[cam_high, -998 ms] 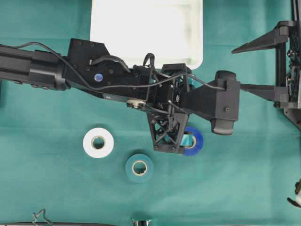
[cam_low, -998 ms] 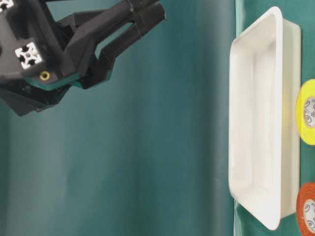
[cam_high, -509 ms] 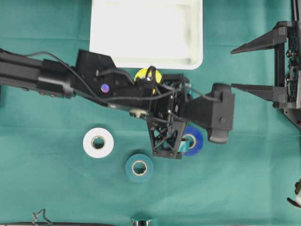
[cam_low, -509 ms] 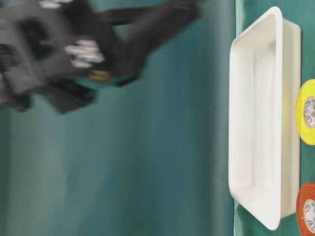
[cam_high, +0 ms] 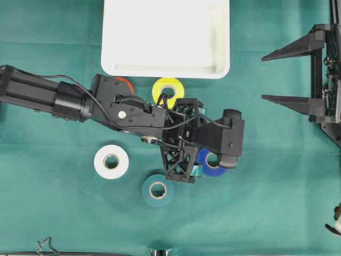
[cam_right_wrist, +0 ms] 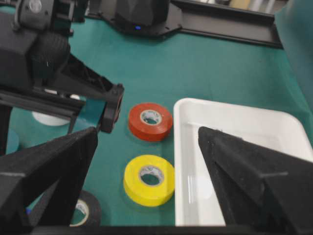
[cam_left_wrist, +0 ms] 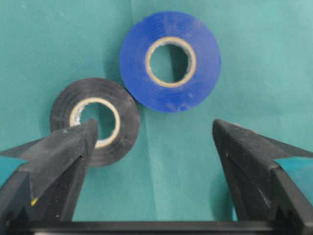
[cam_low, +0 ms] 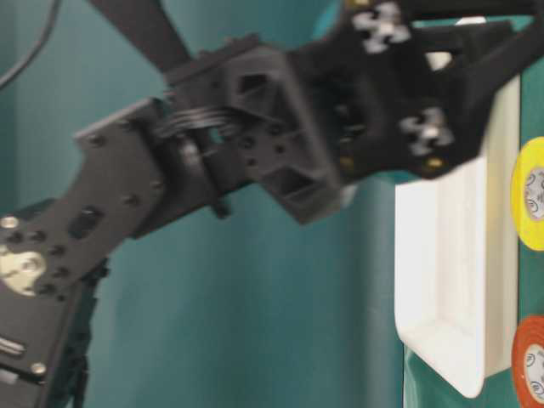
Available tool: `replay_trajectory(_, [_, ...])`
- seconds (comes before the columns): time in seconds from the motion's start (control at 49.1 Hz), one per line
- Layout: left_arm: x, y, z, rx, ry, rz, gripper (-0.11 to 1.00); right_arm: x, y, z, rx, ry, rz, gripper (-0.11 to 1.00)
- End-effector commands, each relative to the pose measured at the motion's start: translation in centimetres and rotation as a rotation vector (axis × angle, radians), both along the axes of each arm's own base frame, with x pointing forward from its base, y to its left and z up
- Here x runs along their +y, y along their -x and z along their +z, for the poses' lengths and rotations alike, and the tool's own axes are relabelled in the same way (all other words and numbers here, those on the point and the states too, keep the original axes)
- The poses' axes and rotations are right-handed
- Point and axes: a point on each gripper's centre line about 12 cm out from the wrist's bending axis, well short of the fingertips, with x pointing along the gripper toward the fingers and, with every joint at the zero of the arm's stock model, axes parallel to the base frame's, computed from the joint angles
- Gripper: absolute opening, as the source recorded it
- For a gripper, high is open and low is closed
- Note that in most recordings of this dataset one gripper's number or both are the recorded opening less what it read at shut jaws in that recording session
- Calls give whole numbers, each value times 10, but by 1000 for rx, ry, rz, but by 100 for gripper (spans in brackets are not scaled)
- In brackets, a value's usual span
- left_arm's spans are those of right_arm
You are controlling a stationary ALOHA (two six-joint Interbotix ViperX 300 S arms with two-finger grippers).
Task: Pick up the tape from a random location and place it into the white case.
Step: 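Lower the left gripper and close it on the black tape roll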
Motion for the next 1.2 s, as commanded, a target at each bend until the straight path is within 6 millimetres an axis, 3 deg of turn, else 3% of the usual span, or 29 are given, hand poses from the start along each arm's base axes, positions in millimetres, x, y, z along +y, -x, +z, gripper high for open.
replay_trajectory(0.0, [2, -3, 7, -35, 3, 4, 100, 0, -3, 11, -28, 4, 1, 93])
replay_trajectory(0.204, [4, -7, -22, 12, -13, 2, 100, 0, -3, 10, -18, 5, 1, 93])
replay_trajectory(0.55, [19, -6, -52, 34, -20, 25, 100, 0, -2, 8, -4, 5, 0, 93])
replay_trajectory(1.181, [11, -6, -77, 65, -22, 11, 100, 0, -3, 8, -3, 12, 2, 93])
